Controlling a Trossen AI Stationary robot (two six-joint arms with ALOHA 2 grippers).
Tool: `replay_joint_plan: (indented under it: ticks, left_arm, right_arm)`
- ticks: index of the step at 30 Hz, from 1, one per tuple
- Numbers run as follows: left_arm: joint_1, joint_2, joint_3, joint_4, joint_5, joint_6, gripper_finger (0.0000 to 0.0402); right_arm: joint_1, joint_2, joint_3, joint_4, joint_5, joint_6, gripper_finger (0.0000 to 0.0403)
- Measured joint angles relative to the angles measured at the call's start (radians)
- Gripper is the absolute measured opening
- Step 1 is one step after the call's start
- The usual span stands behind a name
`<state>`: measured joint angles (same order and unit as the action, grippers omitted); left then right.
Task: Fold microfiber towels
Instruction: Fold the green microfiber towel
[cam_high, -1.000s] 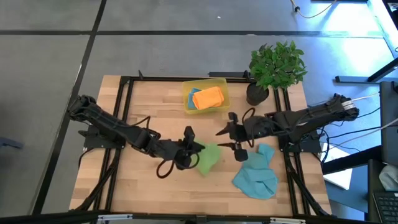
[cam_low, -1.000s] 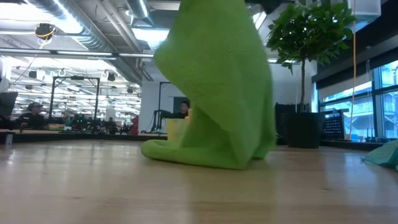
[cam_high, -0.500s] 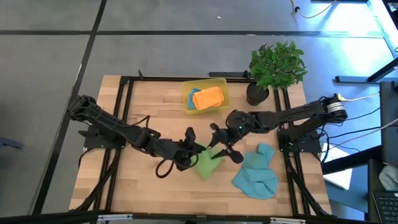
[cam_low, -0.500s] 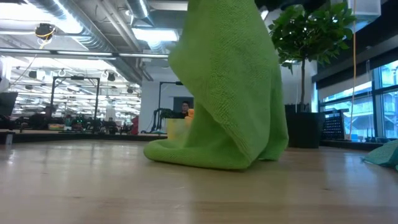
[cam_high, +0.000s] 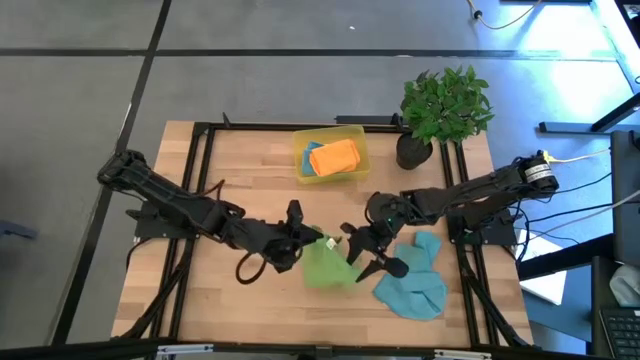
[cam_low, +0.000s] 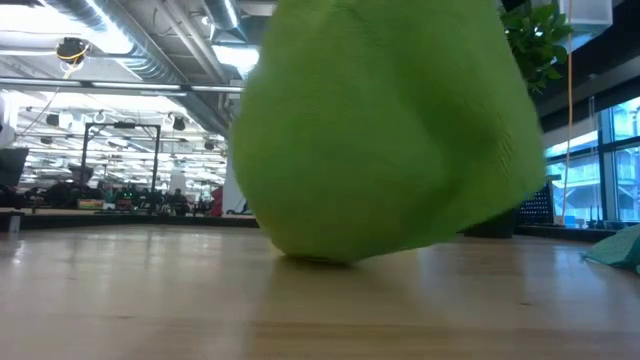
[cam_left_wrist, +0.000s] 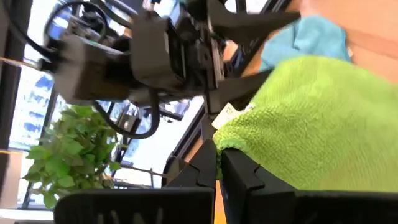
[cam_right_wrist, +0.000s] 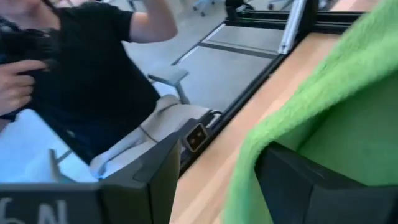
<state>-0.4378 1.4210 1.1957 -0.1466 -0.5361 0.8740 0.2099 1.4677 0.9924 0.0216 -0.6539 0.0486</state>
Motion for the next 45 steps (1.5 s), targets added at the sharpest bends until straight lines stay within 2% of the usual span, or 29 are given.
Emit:
replay_joint_plan:
  ticks: [7, 12, 21, 31, 36, 41, 45]
  left_arm:
    - [-0.015, -0.04, 0.0, 0.013, -0.011, 0.002, 0.0]
    - [-0.015, -0.043, 0.0, 0.067, -0.103, 0.058, 0.0]
    - [-0.01, -0.043, 0.0, 0.094, -0.149, 0.108, 0.0]
    - [-0.011, -0.048, 0.0, 0.088, -0.175, 0.107, 0.0]
    - [-0.017, -0.056, 0.0, 0.085, -0.199, 0.123, 0.0]
    - [-0.021, -0.067, 0.0, 0.082, -0.211, 0.126, 0.0]
    - [-0.035, -0.08, 0.0, 0.044, -0.204, 0.108, 0.0]
  right_arm:
    - [0.018, 0.011, 0.001, 0.007, 0.128, -0.005, 0.0197]
    - [0.018, 0.062, 0.001, 0.005, 0.128, -0.005, 0.0197]
    - [0.017, 0.125, 0.0, -0.011, 0.076, 0.004, 0.0191]
    - [0.054, 0.141, 0.0, -0.062, 0.093, 0.074, 0.0121]
    - [0.076, 0.172, 0.0, -0.091, 0.097, 0.106, 0.0103]
    - [0.106, 0.172, 0.0, -0.131, 0.181, 0.105, 0.0085]
    - [0.136, 0.139, 0.0, -0.136, 0.202, 0.097, 0.0034]
